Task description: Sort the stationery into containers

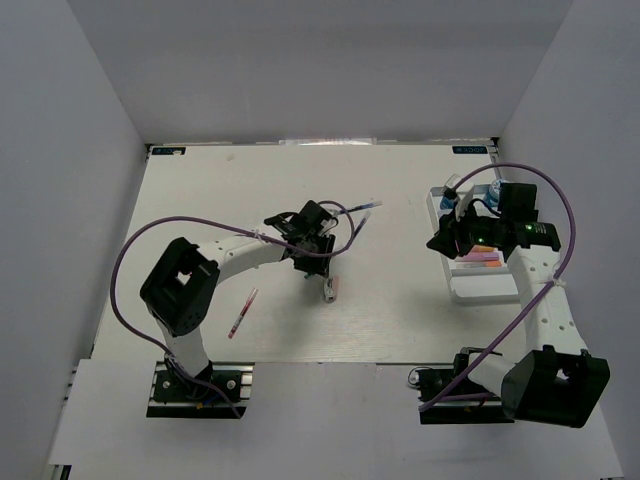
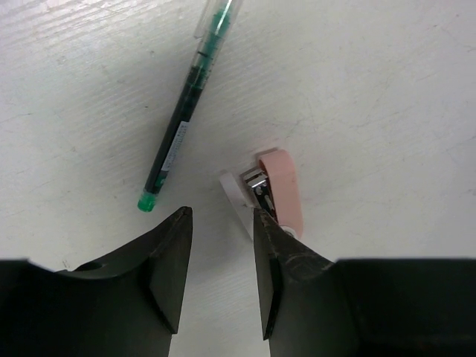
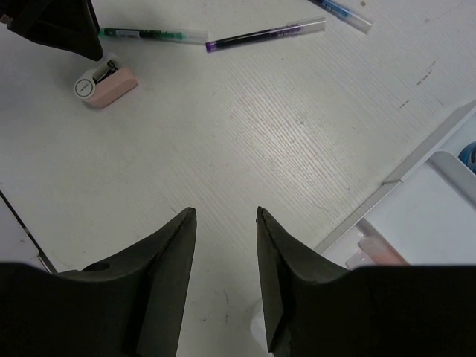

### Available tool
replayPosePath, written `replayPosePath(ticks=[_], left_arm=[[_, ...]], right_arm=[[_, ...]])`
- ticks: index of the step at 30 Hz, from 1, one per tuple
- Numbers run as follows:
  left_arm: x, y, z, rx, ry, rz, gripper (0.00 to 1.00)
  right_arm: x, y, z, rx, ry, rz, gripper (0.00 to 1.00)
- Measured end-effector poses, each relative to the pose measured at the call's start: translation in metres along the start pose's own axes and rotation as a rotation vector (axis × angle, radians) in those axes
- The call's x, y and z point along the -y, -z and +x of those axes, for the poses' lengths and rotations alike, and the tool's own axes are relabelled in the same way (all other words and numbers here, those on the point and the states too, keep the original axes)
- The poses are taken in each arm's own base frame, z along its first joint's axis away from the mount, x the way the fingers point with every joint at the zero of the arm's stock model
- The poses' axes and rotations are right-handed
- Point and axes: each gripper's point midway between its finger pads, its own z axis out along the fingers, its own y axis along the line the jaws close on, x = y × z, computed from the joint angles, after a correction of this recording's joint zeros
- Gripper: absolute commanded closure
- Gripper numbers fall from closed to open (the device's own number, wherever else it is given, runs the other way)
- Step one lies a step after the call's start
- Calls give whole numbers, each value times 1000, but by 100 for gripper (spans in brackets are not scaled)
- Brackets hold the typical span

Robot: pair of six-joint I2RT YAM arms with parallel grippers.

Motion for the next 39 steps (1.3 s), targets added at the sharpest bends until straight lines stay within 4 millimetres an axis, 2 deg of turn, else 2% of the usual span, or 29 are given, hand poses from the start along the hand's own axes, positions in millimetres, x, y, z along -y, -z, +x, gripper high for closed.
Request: replayPosePath(ticks=[9, 17, 21, 22, 27, 30, 31, 36, 39], left_arm=[[14, -2, 6, -9, -30, 22, 51], [15, -10, 14, -37, -36, 19, 55], [13, -14, 21, -47, -31, 21, 64], [14, -14, 21, -45, -31, 27, 70], [16, -14, 19, -43, -24, 50, 80], [17, -14, 20, -46, -19, 65, 92], [17, -14, 20, -48, -17, 71, 99], [22, -9, 23, -69, -14, 116, 100], [34, 1, 22, -87, -19, 205, 100]], right_arm=[[-1, -2, 6, -9, -1, -7, 56], [-1, -2, 6, -9, -2, -7, 56], [-1, -2, 6, -9, -2, -8, 56], [-1, -2, 6, -9, -2, -8, 56], [-3, -3, 5, -3, -1, -15, 56], [-5, -3, 3, 7, 9, -28, 56], [-6, -3, 2, 13, 18, -34, 56], [-17, 1, -3, 49, 123, -73, 54], [-28, 6, -8, 72, 258, -93, 48]])
